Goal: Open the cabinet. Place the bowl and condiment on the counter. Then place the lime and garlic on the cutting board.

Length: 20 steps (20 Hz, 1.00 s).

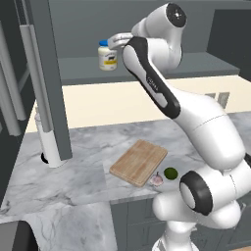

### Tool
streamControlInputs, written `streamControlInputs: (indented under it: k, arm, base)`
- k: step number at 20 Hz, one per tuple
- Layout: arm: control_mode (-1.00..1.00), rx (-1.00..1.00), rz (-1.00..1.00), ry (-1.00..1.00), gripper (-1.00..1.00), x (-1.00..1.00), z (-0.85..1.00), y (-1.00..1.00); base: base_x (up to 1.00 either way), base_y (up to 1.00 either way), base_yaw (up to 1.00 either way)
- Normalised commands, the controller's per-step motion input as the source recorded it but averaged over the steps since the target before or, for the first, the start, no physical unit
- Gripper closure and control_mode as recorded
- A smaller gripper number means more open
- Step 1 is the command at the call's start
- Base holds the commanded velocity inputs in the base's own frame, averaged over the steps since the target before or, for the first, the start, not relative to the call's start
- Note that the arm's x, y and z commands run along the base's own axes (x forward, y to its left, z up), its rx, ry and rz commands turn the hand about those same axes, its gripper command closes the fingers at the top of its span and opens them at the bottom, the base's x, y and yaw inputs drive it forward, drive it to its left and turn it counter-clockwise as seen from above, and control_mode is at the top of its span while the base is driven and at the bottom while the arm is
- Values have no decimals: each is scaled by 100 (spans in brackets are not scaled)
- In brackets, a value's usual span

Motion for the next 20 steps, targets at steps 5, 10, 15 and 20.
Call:
streamControlInputs:
  k: [5,10,15,20]
  arm:
    - [-100,0,0,3,-100,15,0,1]
    - [-100,0,0,1,-100,0,0,14]
    - [-100,0,0,4,-100,0,-5,4]
    - [-100,0,0,3,-100,6,-12,0]
  base:
    - [0,0,0]
    - [0,0,0]
    - [0,0,0]
    - [0,0,0]
